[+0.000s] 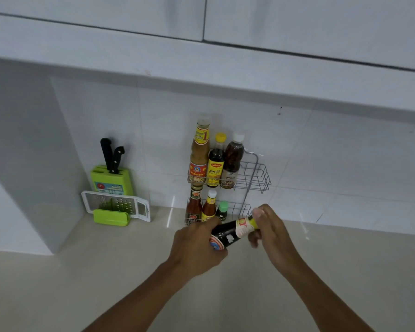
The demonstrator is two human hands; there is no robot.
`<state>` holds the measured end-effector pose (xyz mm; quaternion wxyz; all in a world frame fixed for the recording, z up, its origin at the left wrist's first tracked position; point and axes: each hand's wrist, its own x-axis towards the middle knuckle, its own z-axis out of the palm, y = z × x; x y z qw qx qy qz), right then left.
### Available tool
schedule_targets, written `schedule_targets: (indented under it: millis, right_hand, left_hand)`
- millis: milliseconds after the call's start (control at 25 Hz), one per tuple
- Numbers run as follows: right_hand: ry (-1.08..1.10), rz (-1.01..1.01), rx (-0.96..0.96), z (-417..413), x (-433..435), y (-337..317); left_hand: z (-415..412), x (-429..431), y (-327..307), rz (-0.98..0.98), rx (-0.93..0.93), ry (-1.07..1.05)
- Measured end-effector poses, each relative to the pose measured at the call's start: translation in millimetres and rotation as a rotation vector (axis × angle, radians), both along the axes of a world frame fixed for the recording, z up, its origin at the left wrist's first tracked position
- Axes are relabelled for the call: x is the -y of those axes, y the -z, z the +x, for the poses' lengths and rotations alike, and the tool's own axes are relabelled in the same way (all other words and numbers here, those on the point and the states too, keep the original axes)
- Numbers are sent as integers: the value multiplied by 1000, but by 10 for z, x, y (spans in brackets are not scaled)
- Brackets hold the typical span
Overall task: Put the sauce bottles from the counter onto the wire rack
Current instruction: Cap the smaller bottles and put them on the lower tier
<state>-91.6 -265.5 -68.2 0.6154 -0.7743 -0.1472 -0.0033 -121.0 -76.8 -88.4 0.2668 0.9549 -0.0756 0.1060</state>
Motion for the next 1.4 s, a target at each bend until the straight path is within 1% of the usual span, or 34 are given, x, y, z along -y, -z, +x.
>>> schedule_targets:
  millis: [40,120,200,280,360,440,520,600,680,800,1000,1200,1400]
  right_hand:
    - [-42,80,-88,11,-13,48]
    - [-56,76,-126,70,-22,133]
    - [4,-33,-105,193,11,171]
    - [110,-140,-89,377,88,209]
    - [254,-237,-64,619,191,299]
    - [334,-322,-3,817,238,360]
    - [296,-324,28,990,234,429]
    - [243,-315,18,1126,211,528]
    - [218,-351,-2,1268,172,687]
    - [170,-404,-53,1470,117,907]
    - [105,-518,-130,1759,12,993]
    - [64,-621,-242,1961,-7,1041]
    - [68,-628,-292,1982,4,1095]
  left_hand:
    - [56,46,36,-30,-12,10]
    - [186,143,126,-73,-29,35]
    - [309,188,244,-182,-132,58]
    - [438,92,412,-317,-251,60]
    - [596,-94,651,-320,-311,25]
    - [734,-294,871,-293,-350,-12]
    - [889,-441,1042,-307,-393,-73]
    - [1015,-503,1092,-353,-410,-136]
    - [1141,-519,1105,-398,-445,-161]
    - [1291,-531,1173,-441,-551,-202]
    - [1354,-590,1341,-531,-626,-282]
    - [1387,-646,1414,-567,-637,-271]
    - [1426,-695,1506,-572,-666,-263]
